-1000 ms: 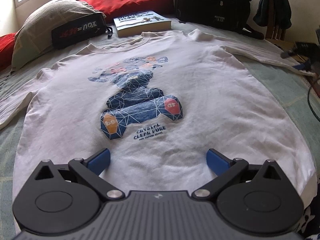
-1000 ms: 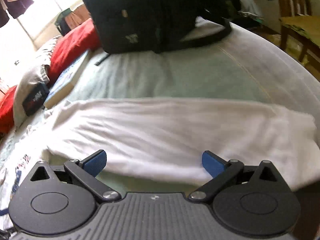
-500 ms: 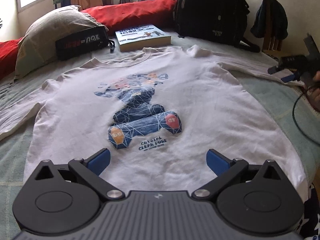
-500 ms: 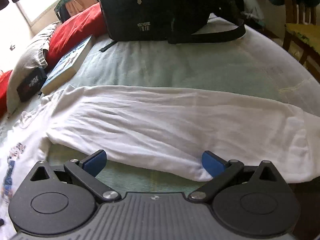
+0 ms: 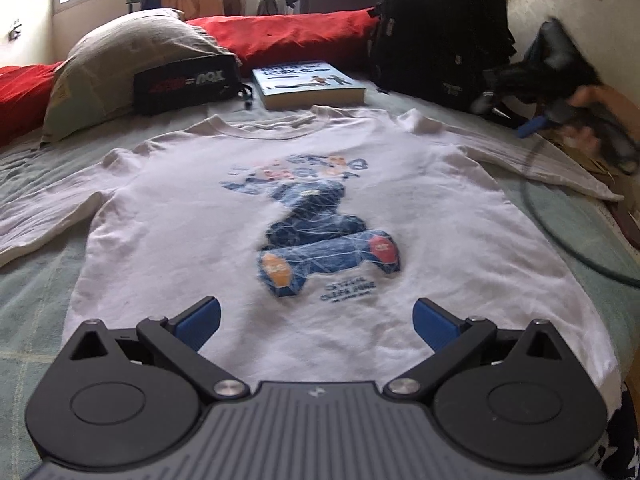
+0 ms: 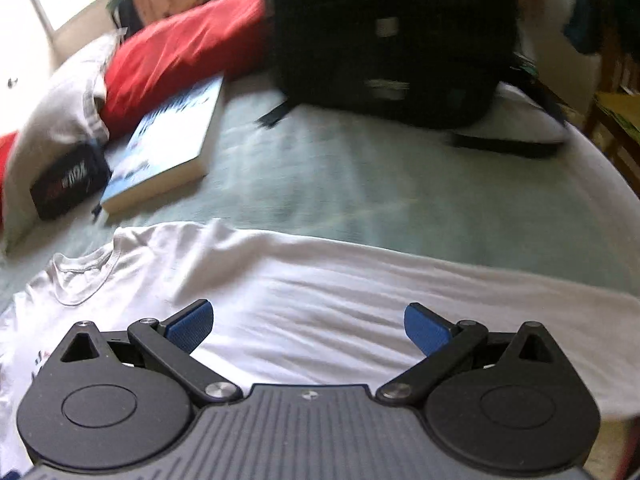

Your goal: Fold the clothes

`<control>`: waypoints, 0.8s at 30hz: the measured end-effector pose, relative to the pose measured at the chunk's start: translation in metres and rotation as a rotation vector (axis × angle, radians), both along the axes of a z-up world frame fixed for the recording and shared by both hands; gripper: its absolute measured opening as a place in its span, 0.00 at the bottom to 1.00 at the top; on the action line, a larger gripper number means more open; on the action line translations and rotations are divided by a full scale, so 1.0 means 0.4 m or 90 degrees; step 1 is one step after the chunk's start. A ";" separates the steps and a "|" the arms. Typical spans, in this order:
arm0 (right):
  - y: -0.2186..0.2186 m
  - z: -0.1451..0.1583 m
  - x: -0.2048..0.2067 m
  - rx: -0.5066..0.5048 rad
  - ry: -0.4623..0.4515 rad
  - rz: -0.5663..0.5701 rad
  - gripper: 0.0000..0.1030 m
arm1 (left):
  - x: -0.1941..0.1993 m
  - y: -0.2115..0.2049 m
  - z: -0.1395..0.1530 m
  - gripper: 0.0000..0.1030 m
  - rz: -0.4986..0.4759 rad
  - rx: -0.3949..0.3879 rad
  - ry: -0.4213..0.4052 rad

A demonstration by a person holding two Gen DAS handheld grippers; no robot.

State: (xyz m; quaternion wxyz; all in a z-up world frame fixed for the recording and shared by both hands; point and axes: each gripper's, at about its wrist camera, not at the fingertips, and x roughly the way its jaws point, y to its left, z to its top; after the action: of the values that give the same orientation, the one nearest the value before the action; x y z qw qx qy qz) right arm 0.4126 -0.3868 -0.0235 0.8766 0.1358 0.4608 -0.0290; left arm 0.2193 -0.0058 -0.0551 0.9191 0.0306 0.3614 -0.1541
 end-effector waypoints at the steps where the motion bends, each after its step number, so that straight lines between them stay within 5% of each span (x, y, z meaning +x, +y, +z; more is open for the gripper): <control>1: 0.028 -0.011 0.034 -0.003 0.018 0.001 1.00 | 0.000 0.005 0.000 0.99 0.002 0.000 -0.003; 6: 0.116 -0.084 0.155 -0.065 0.088 -0.043 1.00 | 0.002 0.028 -0.003 0.99 0.003 -0.010 -0.015; 13: 0.111 -0.111 0.259 -0.121 0.026 -0.090 1.00 | 0.002 0.031 -0.006 0.99 -0.004 -0.011 -0.017; 17: 0.093 -0.062 0.216 -0.103 0.016 -0.087 1.00 | -0.004 0.027 -0.004 0.99 -0.012 -0.019 -0.018; 24: 0.196 -0.040 0.150 -0.096 0.086 0.030 1.00 | -0.009 0.016 -0.005 0.99 -0.020 -0.020 -0.021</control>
State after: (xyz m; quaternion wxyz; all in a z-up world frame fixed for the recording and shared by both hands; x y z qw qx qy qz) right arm 0.4726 -0.3082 -0.0397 0.8515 0.0561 0.5188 -0.0518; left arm 0.2158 0.0005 -0.0572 0.9227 0.0245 0.3435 -0.1736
